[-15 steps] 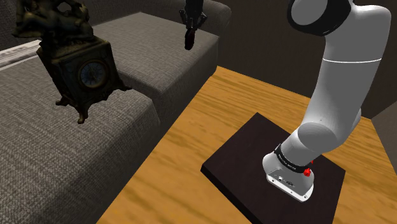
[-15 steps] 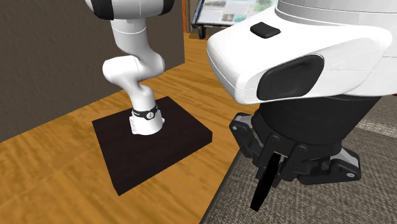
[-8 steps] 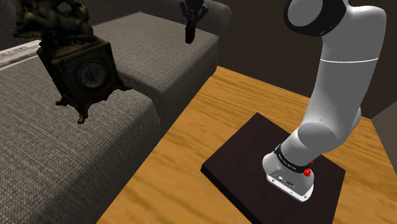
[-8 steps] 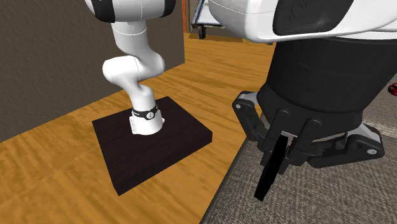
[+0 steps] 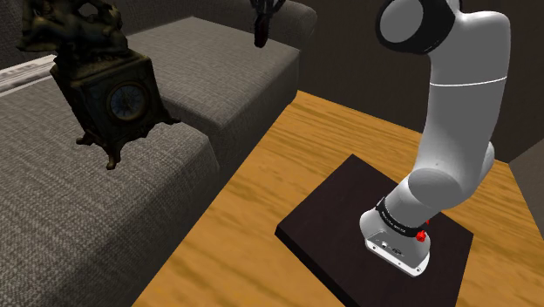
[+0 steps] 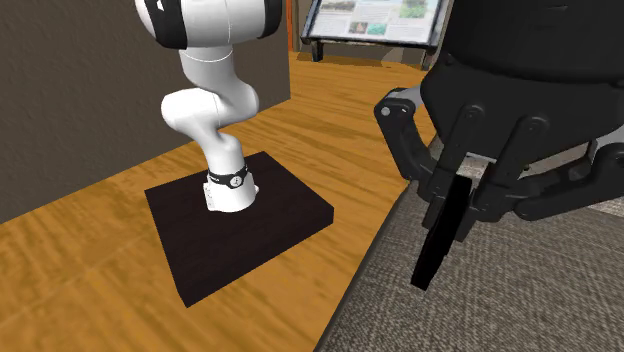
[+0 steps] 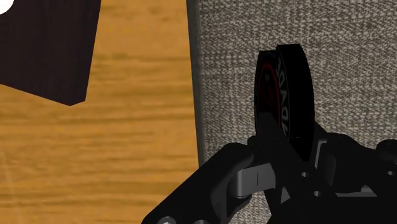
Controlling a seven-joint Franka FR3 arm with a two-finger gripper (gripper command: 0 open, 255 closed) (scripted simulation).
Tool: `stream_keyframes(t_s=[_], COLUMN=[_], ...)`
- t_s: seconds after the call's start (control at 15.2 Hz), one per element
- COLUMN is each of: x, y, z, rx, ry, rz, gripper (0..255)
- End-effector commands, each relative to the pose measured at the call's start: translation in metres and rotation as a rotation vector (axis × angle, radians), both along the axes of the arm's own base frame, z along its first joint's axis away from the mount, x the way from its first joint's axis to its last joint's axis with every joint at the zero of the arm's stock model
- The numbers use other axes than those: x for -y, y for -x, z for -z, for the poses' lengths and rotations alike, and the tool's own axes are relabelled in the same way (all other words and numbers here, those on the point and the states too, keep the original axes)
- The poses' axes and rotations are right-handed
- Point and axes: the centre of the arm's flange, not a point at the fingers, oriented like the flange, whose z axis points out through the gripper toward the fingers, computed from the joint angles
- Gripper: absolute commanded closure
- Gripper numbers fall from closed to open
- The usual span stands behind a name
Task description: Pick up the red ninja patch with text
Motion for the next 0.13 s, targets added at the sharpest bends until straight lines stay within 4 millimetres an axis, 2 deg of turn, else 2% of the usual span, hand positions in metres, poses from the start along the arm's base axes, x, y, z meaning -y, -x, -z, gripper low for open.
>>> stream_keyframes(t_s=[0.0, 0.07], x=[0.0002, 0.0002], y=[0.0008, 0.0008], z=[-0.0066, -0.0066], rx=[-0.001, -0.001], ry=[0.0, 0.0], rz=[0.0, 0.0], gripper=[255, 255])
